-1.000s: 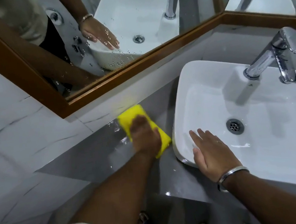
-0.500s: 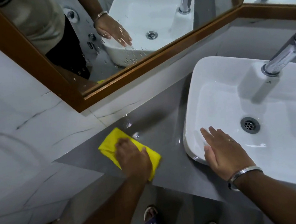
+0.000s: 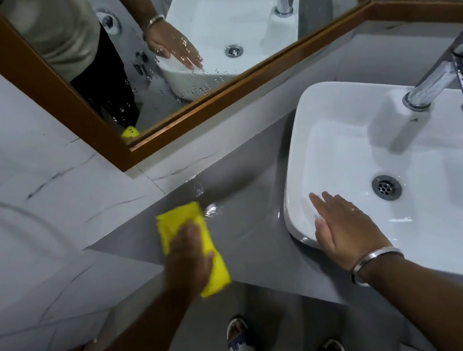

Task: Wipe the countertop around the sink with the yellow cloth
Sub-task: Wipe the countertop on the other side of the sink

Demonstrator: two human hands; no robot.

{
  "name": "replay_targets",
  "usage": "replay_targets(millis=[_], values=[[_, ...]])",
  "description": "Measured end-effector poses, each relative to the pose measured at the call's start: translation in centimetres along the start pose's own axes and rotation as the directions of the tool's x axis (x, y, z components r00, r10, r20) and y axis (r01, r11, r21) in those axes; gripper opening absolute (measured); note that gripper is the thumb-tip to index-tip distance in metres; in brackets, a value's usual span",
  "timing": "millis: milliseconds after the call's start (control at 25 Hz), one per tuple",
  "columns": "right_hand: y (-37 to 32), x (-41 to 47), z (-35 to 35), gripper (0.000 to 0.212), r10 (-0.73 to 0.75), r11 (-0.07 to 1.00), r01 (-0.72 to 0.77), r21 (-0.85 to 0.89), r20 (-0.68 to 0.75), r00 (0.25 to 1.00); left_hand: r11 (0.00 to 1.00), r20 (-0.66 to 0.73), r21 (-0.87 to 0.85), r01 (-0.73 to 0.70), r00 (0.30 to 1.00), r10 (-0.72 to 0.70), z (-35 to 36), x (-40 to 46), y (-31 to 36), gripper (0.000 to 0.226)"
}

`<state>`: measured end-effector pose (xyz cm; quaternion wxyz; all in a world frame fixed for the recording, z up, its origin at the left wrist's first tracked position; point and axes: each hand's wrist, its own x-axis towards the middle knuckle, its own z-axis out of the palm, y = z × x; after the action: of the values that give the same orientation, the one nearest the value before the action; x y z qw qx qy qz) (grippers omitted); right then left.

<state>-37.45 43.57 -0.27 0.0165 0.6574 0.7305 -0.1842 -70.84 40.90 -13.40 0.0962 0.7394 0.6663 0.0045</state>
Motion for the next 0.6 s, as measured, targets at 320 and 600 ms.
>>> replay_targets(millis=[320, 600], values=[[-0.2, -0.1, 0.2, 0.071, 0.028, 0.999, -0.029, -0.020, -0.045, 0.999, 0.844, 0.052, -0.046, -0.535, 0.842, 0.537, 1.5, -4.4, 12.9, 0.078], [-0.2, -0.6, 0.0, 0.071, 0.052, 0.998, -0.049, 0.044, -0.086, 0.995, 0.889, -0.128, 0.036, -0.457, 0.880, 0.457, 1.1, -0.5, 7.1, 0.051]])
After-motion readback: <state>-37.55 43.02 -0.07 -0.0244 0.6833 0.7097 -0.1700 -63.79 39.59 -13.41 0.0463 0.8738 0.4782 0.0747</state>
